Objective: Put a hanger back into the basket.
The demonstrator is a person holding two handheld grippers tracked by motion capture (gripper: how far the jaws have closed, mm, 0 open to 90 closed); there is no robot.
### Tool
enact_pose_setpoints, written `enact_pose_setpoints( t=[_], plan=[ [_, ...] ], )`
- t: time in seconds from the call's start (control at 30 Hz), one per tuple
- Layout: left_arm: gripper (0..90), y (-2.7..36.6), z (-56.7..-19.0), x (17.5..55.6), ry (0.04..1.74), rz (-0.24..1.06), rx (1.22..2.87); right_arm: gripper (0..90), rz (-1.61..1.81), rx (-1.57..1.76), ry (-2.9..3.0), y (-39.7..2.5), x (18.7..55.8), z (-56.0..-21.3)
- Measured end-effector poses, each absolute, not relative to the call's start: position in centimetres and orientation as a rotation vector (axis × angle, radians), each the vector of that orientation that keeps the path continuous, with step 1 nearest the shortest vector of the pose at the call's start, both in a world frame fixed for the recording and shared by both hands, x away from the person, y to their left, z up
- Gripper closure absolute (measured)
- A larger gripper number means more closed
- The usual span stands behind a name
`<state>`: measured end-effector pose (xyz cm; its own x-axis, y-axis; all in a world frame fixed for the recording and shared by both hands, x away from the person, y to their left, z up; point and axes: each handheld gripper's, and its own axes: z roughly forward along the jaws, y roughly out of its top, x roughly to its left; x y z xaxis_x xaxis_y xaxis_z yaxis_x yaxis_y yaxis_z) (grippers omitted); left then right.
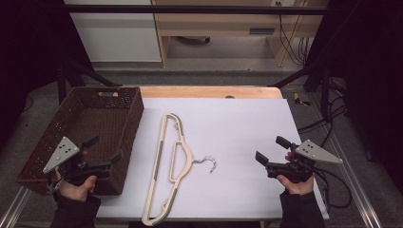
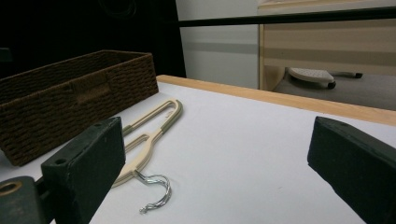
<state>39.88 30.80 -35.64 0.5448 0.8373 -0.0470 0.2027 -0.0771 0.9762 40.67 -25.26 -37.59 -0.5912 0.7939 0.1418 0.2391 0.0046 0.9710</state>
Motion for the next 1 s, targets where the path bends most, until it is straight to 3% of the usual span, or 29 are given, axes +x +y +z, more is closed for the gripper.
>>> enact_pose_setpoints(
  t=[0.43,1.0],
  plan=[
    [0.9,30.8,-35.8,40.3,0.909,0.65,1.603,6.9,1.572,0.972,1.922,-22.9,41.8,-37.3],
    [0.9,31.4,-35.7,40.2,0.914,0.664,1.604,15.6,1.552,0.831,2.103,-15.5,46.5,-37.4]
  ],
)
